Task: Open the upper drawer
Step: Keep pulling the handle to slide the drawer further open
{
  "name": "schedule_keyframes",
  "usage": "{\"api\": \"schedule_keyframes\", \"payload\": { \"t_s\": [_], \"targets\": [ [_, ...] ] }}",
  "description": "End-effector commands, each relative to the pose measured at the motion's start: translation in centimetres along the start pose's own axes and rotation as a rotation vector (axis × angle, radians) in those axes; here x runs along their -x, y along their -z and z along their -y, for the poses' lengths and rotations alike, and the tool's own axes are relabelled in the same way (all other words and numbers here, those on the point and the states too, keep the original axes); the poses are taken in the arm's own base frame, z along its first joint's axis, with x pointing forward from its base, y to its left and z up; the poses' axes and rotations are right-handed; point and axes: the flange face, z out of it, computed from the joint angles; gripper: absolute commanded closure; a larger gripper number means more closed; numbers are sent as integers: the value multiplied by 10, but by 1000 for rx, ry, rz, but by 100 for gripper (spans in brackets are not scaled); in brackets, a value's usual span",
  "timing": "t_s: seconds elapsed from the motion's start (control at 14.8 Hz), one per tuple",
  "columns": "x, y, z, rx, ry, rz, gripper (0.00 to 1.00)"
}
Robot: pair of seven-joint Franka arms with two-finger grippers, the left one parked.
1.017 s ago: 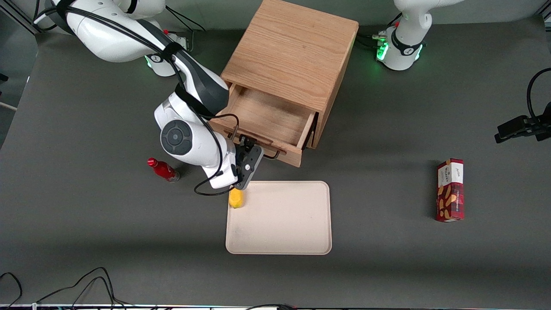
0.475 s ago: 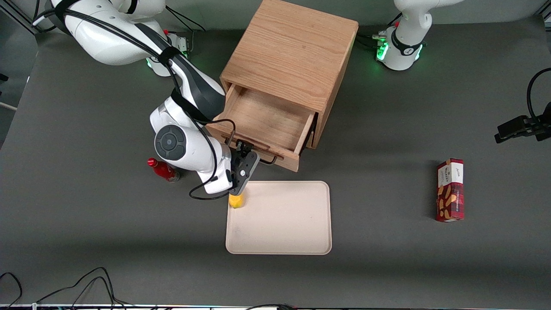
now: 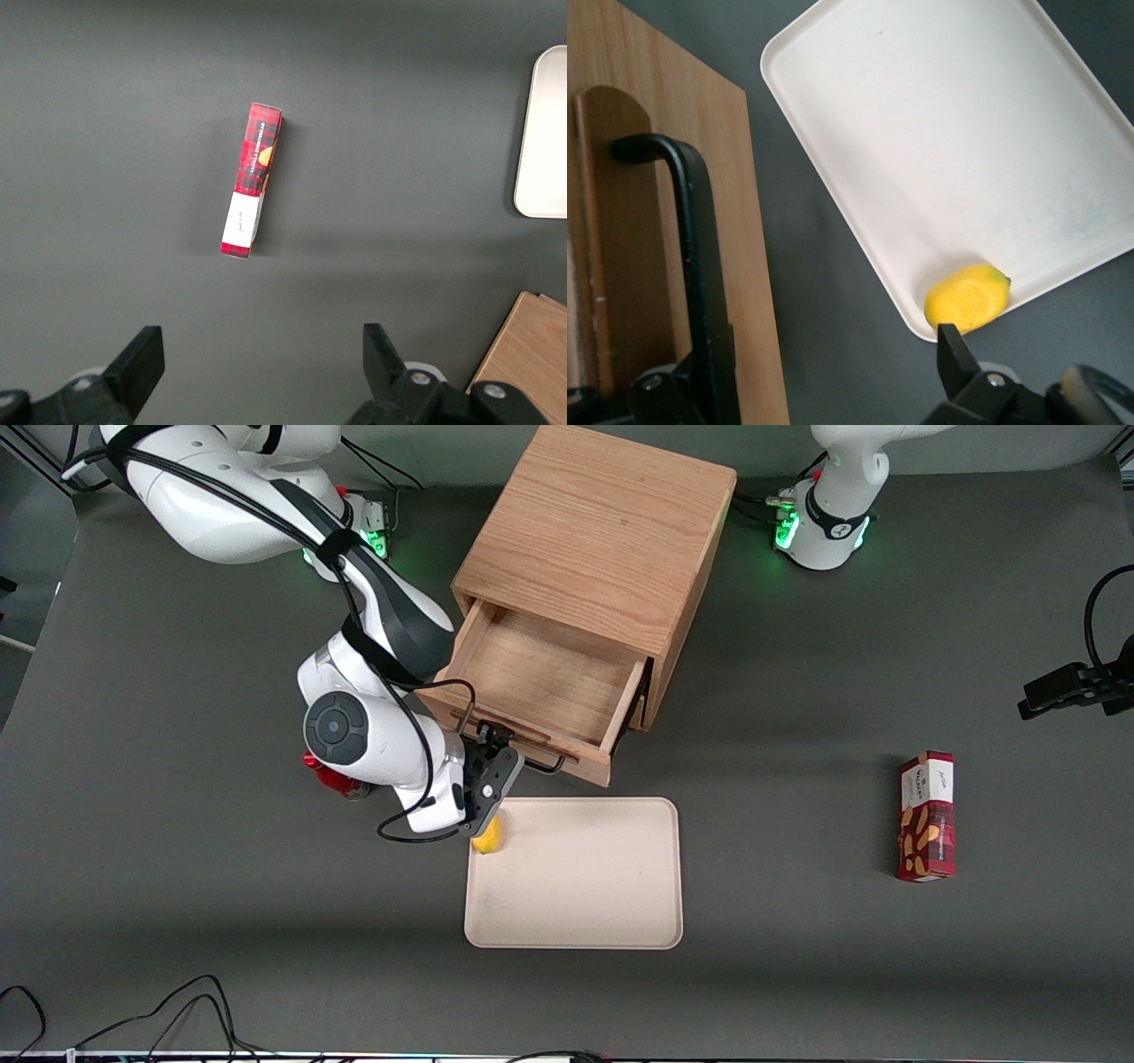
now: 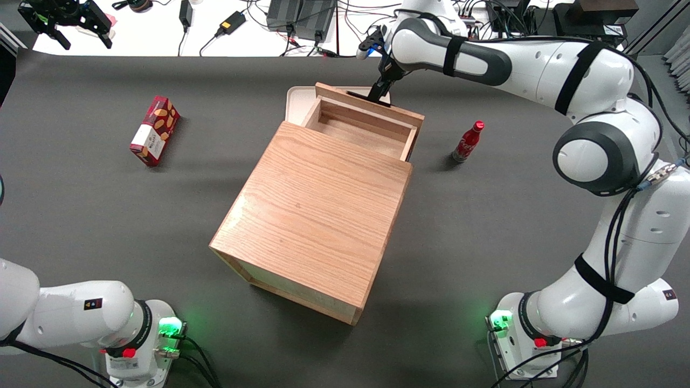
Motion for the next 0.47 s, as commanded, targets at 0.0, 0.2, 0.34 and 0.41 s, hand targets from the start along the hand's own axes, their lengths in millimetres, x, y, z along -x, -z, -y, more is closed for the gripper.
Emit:
{"api": "schedule_keyframes", "payload": {
  "t_s": [0.0, 0.2, 0.34, 0.41],
  "targets": [
    [0, 2, -15, 5, 8, -8, 0],
    [1, 6, -18, 7, 3, -15, 0],
    [2, 8, -24, 9, -5, -19, 0],
    [2, 9, -24, 11, -5, -20, 0]
  ]
}}
